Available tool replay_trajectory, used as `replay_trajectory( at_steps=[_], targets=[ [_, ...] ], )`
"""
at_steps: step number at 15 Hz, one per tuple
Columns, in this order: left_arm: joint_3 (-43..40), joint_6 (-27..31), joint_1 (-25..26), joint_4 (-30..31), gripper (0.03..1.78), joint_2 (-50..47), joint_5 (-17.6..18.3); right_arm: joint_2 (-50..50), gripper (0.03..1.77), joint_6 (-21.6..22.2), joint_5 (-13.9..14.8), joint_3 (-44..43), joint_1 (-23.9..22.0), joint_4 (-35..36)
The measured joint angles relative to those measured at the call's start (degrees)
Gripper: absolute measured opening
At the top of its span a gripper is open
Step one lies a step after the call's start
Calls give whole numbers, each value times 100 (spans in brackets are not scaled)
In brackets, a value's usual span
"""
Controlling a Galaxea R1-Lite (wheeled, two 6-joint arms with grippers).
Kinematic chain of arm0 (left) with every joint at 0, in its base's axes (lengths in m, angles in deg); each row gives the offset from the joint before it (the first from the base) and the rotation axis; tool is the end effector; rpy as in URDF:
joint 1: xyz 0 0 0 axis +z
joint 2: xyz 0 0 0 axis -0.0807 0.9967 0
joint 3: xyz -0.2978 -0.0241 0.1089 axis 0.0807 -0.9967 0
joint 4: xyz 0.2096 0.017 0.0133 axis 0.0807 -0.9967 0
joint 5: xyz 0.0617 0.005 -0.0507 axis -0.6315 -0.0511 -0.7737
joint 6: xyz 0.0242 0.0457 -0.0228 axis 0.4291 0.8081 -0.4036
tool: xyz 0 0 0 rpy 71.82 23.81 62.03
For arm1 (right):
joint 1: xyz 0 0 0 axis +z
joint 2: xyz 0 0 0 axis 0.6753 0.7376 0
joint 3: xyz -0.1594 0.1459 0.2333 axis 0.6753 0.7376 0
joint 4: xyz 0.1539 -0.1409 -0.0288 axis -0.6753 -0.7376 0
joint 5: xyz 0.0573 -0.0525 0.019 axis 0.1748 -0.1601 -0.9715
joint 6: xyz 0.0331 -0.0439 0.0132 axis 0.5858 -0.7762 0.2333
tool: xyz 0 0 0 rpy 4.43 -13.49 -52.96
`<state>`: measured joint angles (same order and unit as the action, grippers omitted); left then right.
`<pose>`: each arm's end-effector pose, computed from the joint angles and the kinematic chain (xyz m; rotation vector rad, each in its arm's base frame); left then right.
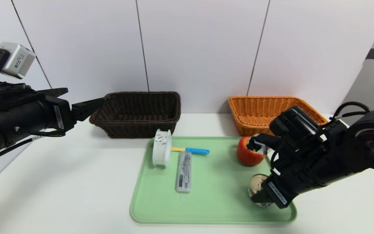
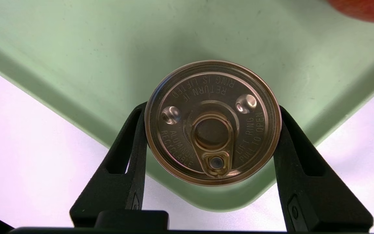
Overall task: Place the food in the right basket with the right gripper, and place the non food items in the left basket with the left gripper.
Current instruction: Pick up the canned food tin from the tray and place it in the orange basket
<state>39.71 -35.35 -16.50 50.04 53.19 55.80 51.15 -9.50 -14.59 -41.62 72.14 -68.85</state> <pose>0.2454 -0.0569 0.2618 0.0757 0.0371 -0.3027 0.2634 0.1549 0.1284 -0.3646 1.0828 0.6037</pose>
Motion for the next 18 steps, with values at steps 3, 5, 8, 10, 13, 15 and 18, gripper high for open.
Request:
replay_trajectory(
  at_steps=[3, 5, 8, 10, 13, 15, 18],
  targets=[
    [-2, 0, 2, 0, 169, 0, 2, -247, 108, -5, -4, -102, -11, 133],
    [-11, 0, 2, 0, 169, 0, 5, -496, 108, -2, -28, -173, -11, 190],
    [-28, 0, 0, 0, 169, 0, 5, -805, 108, 17, -34, -345, -20, 191],
    [-39, 0, 2, 0, 169, 0, 7, -912, 108, 28, -15, -725, -117, 194],
    [-44, -10, 2, 0, 169, 0, 5, -862, 108, 9, -15, -1634, -541, 207],
    [-44, -11, 2, 5, 169, -5, -1, -661, 108, 20, -11, -2263, -844, 213],
    [-44, -13, 2, 0, 169, -22, -4, -166, 107, 38, -4, -3324, -1287, 221]
  ],
)
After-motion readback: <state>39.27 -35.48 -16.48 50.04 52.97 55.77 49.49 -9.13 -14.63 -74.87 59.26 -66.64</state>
